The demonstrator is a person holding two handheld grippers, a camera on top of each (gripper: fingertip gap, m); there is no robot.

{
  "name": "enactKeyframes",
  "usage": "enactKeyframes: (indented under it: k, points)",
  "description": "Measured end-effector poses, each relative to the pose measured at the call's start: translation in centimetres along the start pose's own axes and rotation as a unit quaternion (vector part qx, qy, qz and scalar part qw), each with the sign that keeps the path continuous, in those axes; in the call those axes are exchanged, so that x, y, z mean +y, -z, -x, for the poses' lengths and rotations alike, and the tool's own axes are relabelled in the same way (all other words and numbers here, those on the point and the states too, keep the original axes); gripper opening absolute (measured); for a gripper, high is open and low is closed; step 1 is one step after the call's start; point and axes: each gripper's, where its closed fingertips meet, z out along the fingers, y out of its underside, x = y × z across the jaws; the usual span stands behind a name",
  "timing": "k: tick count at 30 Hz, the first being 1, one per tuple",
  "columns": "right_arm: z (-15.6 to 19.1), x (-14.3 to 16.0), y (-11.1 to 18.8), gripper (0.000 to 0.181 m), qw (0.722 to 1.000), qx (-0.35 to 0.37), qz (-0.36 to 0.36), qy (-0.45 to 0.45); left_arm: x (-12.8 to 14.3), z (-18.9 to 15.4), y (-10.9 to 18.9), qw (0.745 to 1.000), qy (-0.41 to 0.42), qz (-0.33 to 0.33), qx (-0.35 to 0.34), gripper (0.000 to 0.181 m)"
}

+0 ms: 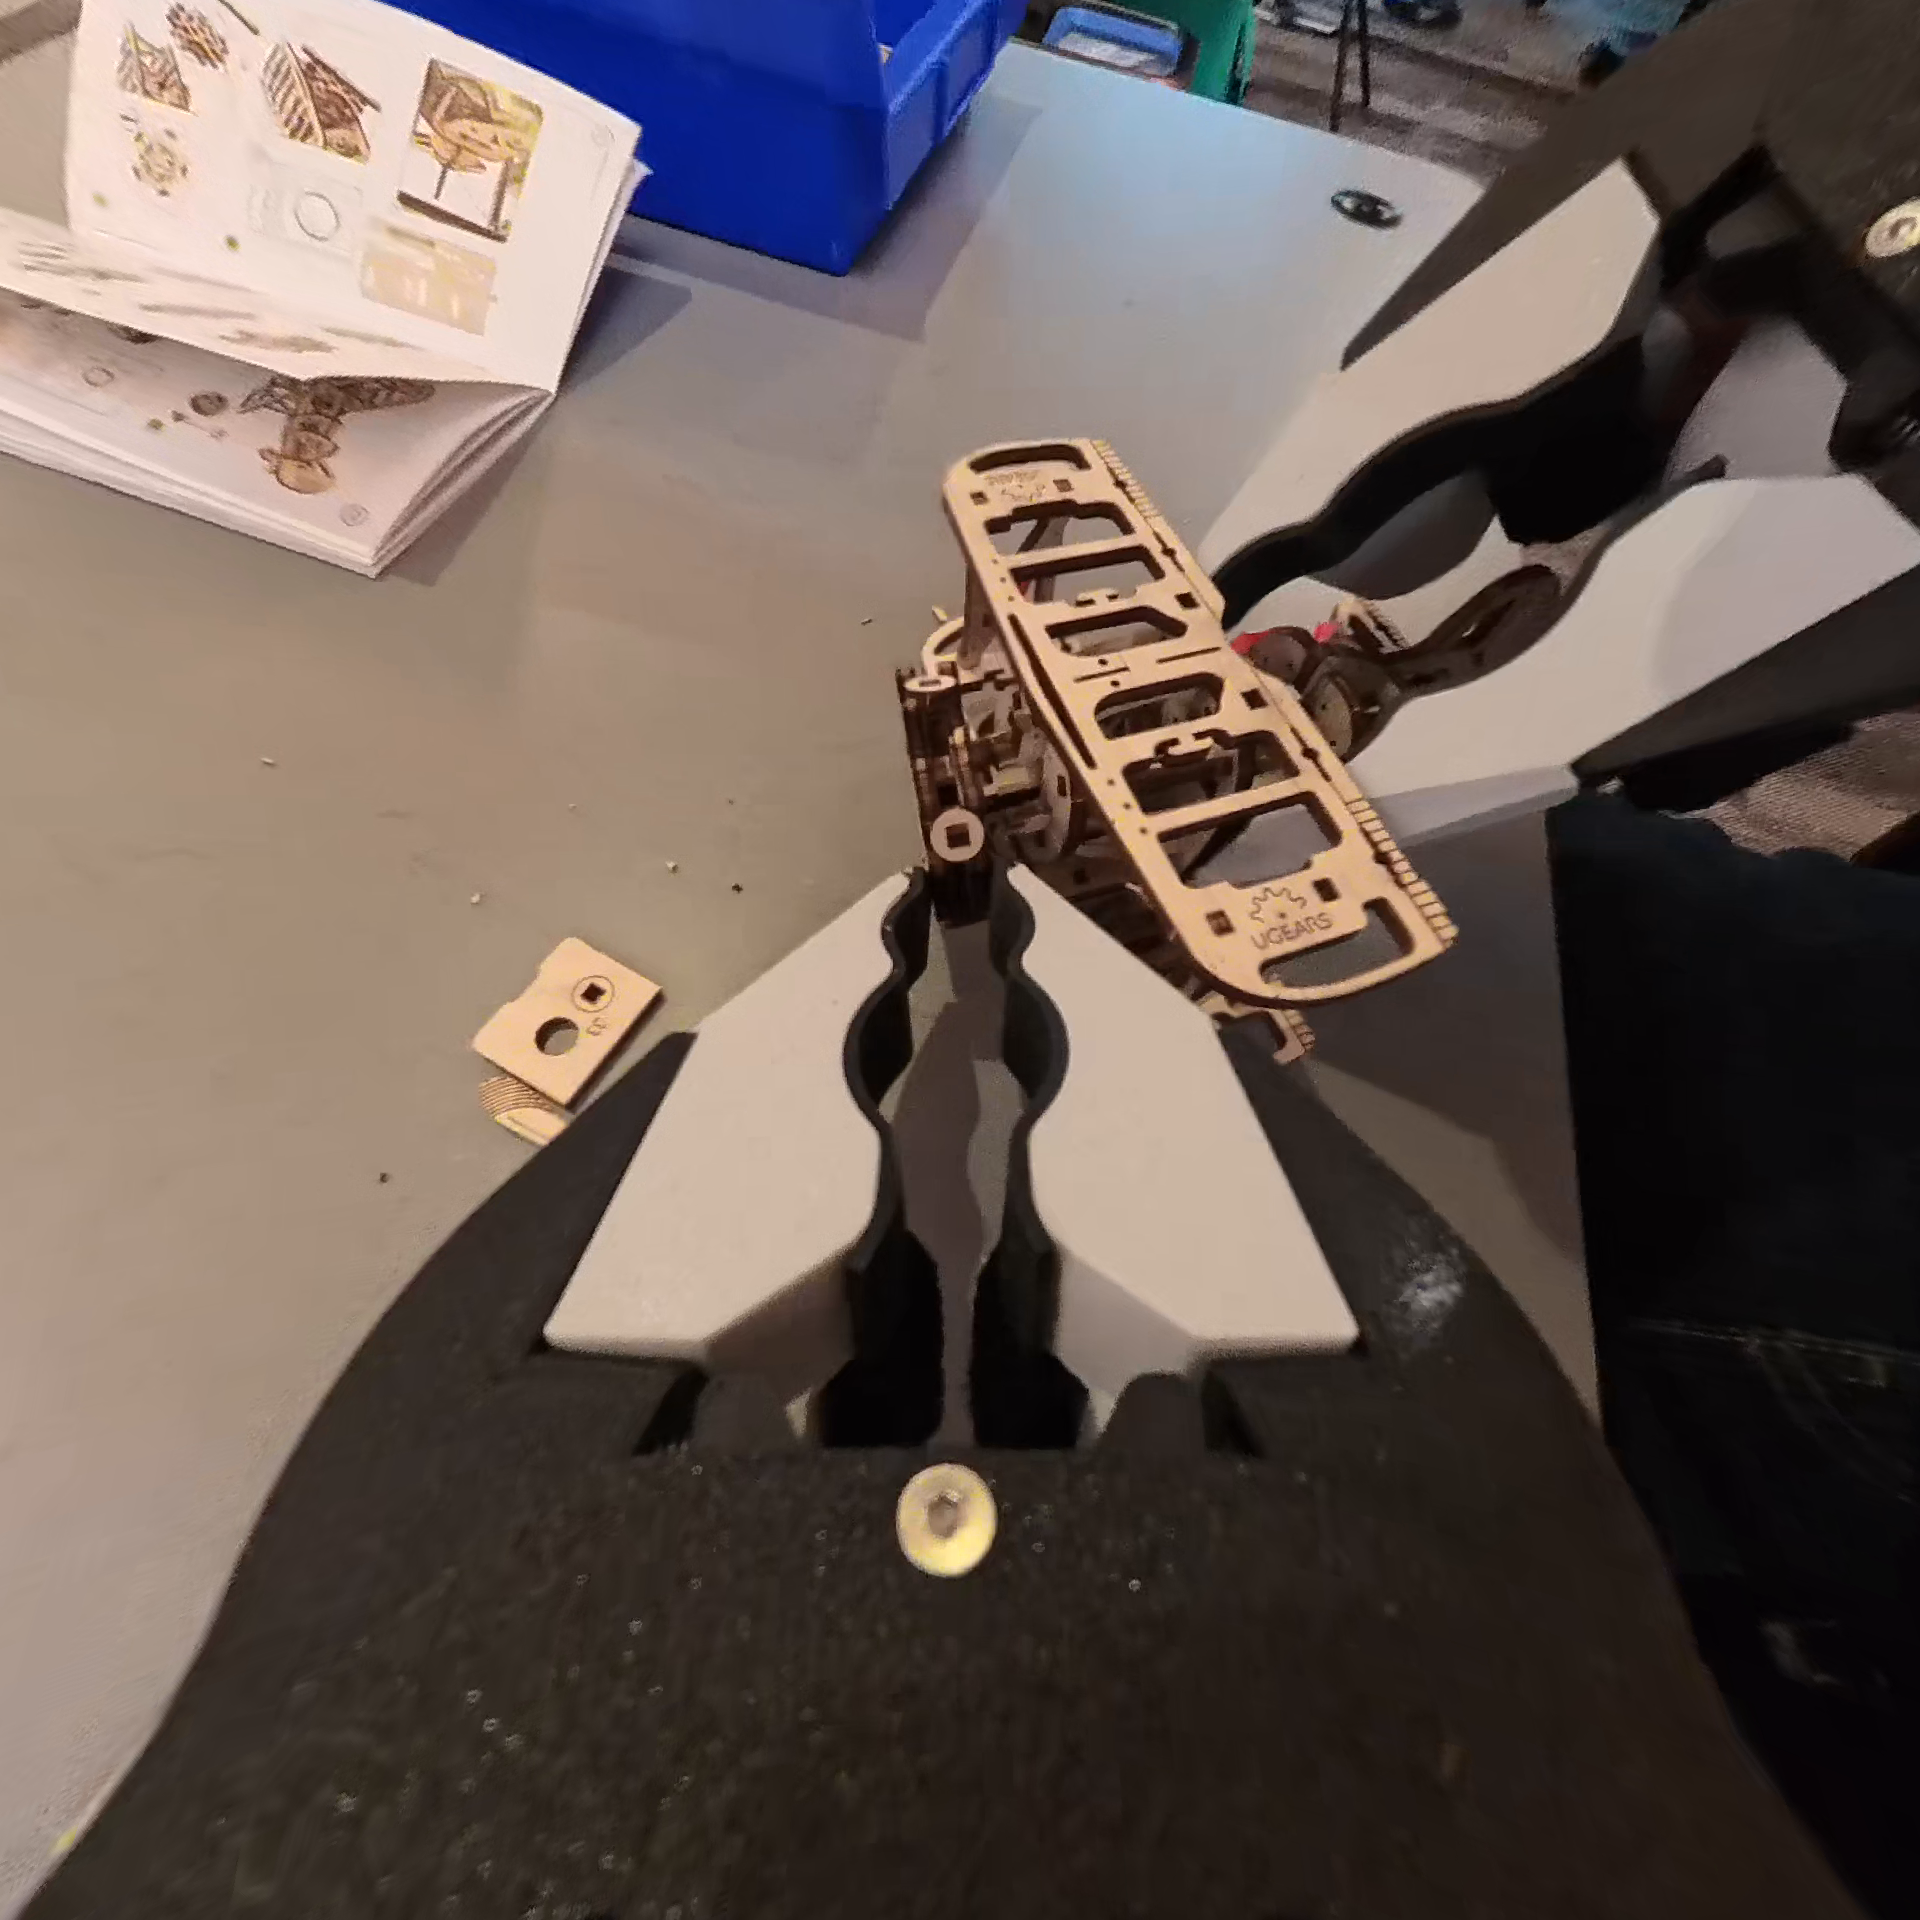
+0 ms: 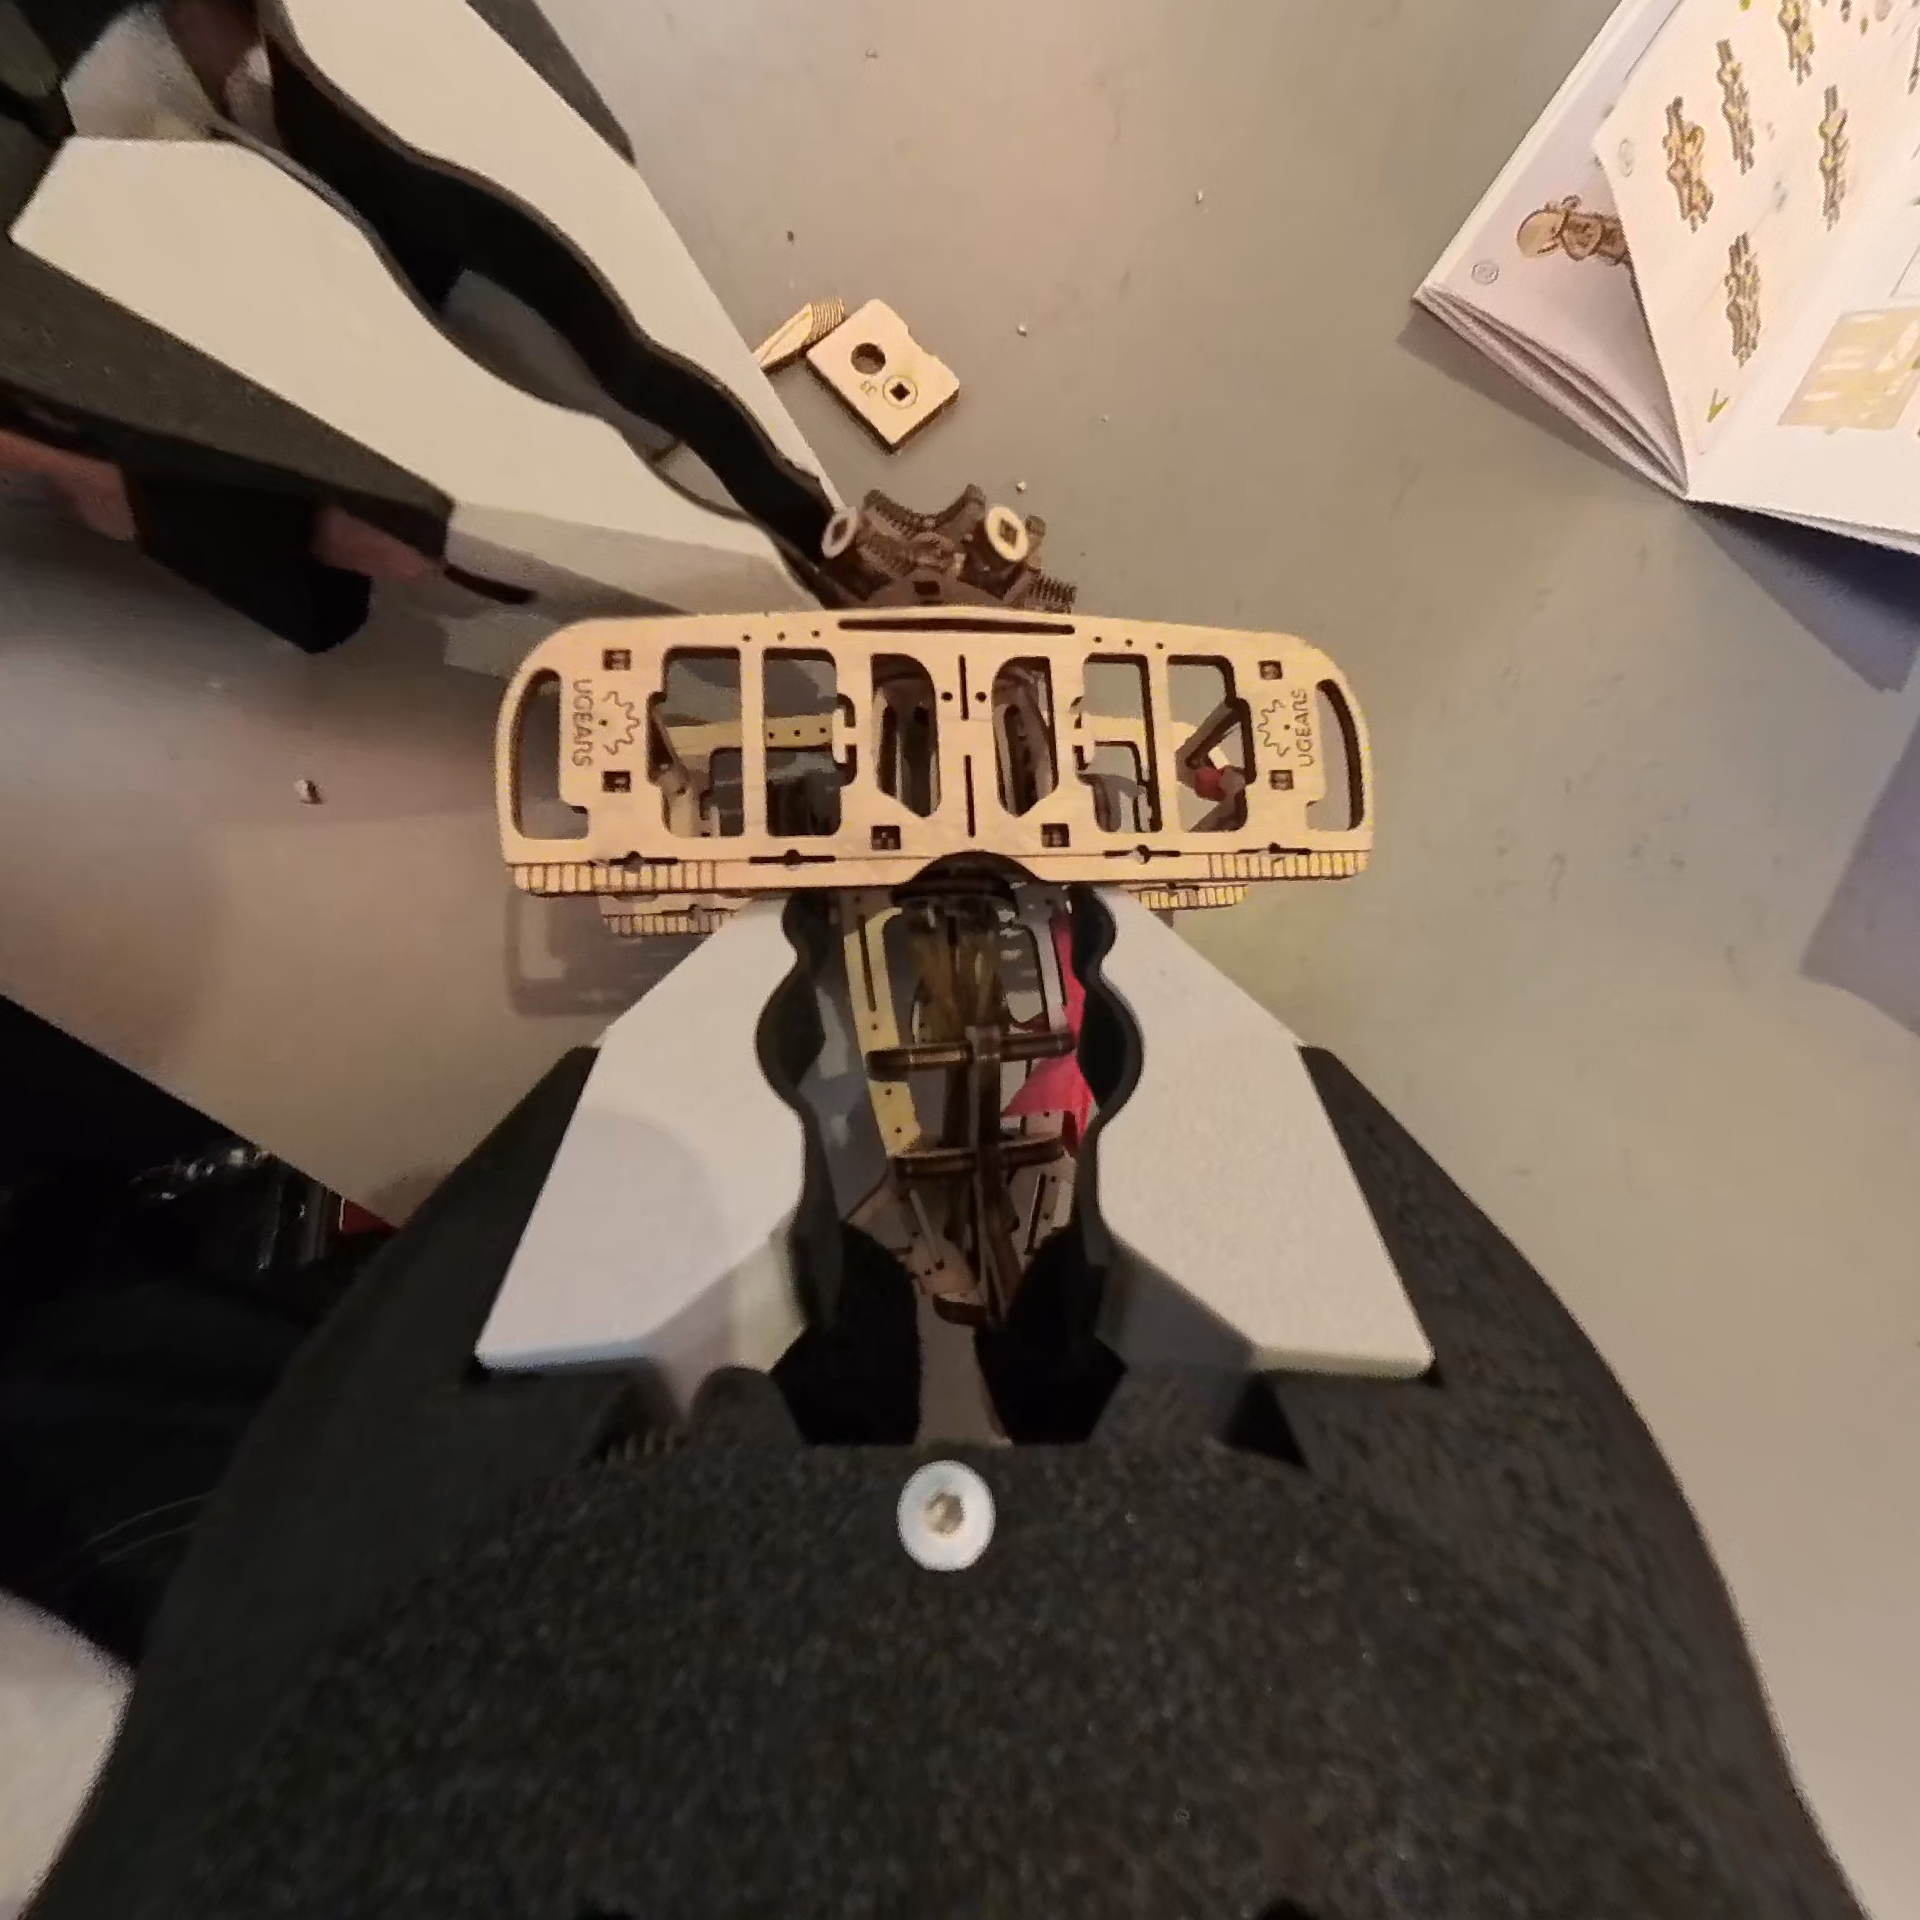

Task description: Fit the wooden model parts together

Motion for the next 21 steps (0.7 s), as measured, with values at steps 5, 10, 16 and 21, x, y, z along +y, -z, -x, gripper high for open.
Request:
enactKeyframes:
  k: [5,10,16,21]
  points:
    - [-0.02,0.07,0.02,0.045,1.0,-0.001,0.002,-0.002,-0.06,-0.1,0.04,1.0,-0.018,0.004,0.007,0.008]
    - [0.05,0.04,0.04,0.045,1.0,0.001,0.003,0.004,0.07,-0.11,0.13,0.999,-0.029,0.012,0.017,0.008]
    - [0.02,-0.09,-0.01,0.045,1.0,0.009,0.005,0.006,0.26,0.03,-0.07,0.998,-0.047,0.036,-0.031,0.008]
    - [0.0,-0.02,0.05,0.045,1.0,0.015,0.011,0.008,0.03,-0.16,-0.02,0.998,-0.049,0.028,-0.018,0.008]
